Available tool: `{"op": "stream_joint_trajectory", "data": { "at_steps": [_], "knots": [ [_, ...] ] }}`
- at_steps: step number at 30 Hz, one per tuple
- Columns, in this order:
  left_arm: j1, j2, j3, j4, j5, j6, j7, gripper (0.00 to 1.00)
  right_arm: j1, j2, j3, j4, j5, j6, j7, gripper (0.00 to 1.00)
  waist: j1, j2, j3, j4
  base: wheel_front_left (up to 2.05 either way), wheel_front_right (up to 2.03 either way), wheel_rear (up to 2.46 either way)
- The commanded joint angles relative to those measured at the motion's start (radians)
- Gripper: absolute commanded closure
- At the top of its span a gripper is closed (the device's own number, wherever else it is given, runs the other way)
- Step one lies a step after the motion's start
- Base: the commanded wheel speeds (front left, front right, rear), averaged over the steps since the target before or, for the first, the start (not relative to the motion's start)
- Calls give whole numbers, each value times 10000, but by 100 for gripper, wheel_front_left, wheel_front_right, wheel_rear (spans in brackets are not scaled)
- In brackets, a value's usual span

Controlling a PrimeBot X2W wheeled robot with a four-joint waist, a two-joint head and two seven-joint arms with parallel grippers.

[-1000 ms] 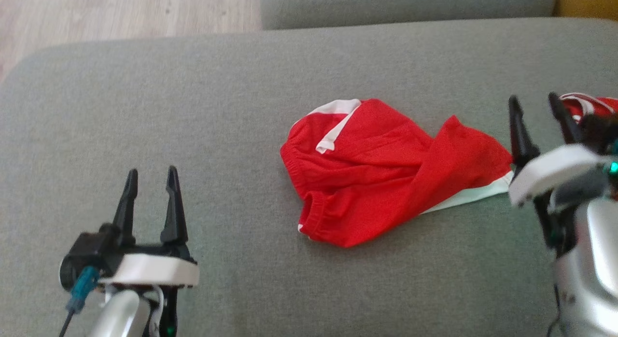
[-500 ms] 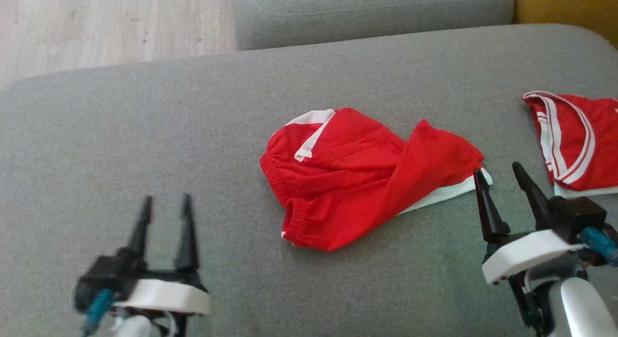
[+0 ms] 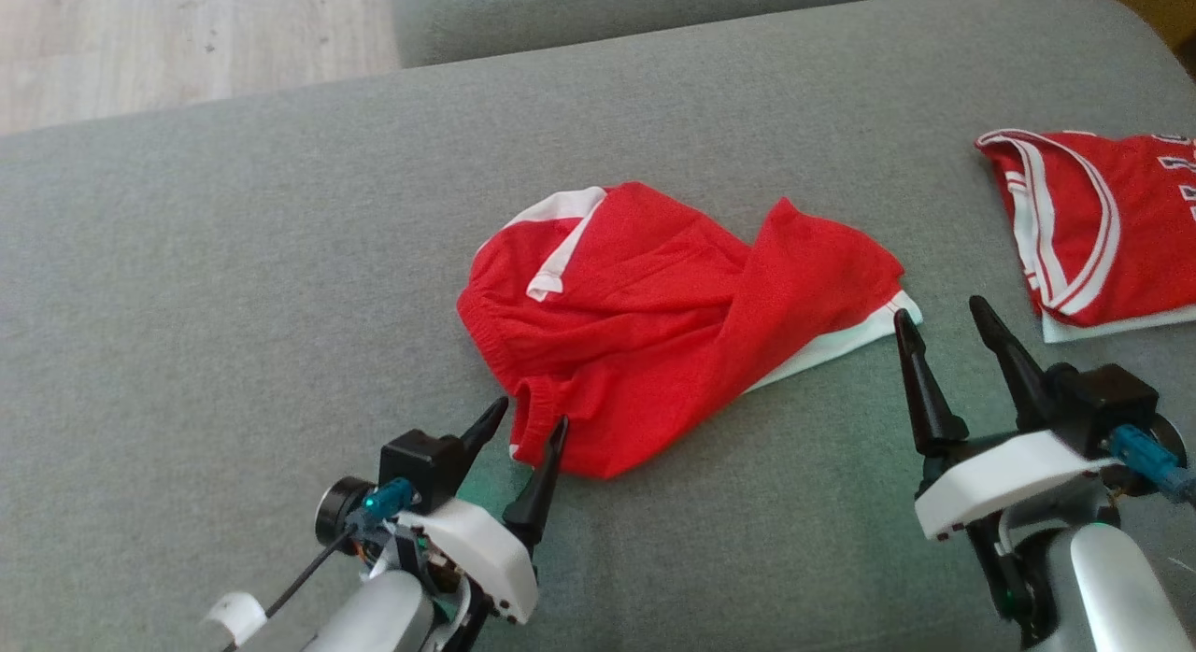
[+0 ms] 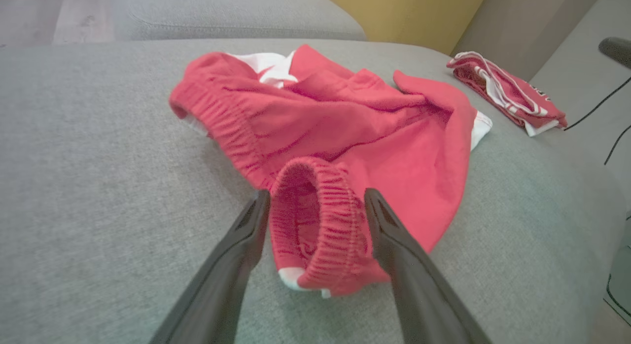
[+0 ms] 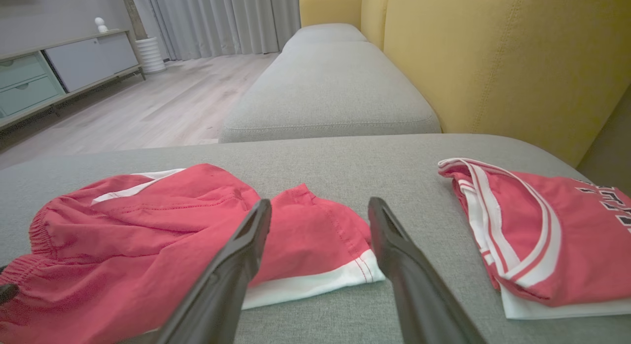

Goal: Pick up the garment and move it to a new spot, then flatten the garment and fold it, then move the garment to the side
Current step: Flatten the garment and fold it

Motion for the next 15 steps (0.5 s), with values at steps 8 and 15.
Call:
{"op": "stream_joint_trajectory", "data": {
  "at_steps": [8,15],
  "knots": [
    [-667,-50,18,42,-205,-429,60,80,-443,15,232,-243,150,67,-200,0,-1,0,103,-198,0,0,0],
    [-366,-356,494,-512,-1063,-419,-580,100,-425,34,239,-347,159,67,-205,0,-1,0,20,84,0,0,0]
  ]
}}
